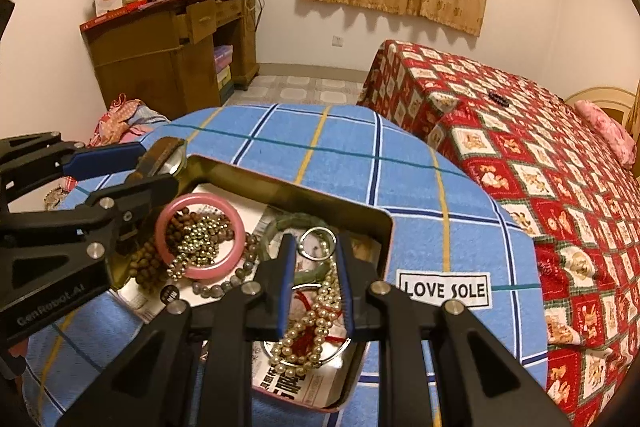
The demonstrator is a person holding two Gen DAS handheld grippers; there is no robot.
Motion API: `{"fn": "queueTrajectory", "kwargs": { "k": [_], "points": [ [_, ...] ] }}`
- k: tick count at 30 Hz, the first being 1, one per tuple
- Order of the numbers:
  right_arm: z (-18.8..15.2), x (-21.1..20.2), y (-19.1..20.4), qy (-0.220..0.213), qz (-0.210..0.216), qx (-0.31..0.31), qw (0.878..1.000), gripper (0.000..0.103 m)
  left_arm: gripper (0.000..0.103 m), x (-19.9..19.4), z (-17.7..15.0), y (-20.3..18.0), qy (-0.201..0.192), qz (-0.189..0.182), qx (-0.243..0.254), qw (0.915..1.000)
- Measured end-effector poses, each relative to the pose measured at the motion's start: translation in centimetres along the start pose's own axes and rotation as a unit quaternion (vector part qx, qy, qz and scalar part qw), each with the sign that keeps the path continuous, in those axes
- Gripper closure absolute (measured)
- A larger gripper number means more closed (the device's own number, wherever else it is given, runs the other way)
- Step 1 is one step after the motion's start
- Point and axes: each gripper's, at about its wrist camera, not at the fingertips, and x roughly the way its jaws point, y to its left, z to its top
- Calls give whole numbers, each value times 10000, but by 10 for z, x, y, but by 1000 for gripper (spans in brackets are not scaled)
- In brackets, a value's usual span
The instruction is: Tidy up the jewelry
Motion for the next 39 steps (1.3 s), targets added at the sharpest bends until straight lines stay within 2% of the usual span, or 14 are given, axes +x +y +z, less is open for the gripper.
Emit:
{"fn": "queueTrajectory", "kwargs": {
  "k": [13,23,24,25,26,28,30,39],
  "points": [
    [-6,12,7,170,-11,-88,9998,81,67,13,-10,4,200,-3,-52,9998],
    [-6,13,6,177,9,-79,9998,80,66,10,-12,8,190,-3,-80,9998],
    [-7,12,6,157,-26,-103,9998,80,62,9,-11,7,195,-25,-85,9998],
    [-7,11,6,113,-53,-132,9998,74,38,7,-11,7,177,9,-87,9998],
    [-7,10,7,86,-64,-161,9998,49,28,4,-11,8,118,85,-112,9998],
    [-9,5,9,-2,-164,-231,9996,23,12,-7,-8,11,-94,207,-181,9996],
    [-11,0,8,-144,-222,-257,9993,21,10,-13,-6,13,-133,277,-264,9992],
    [-17,-15,4,-177,-335,-151,9992,20,10,-40,-15,26,-354,398,-506,9973]
  ]
}}
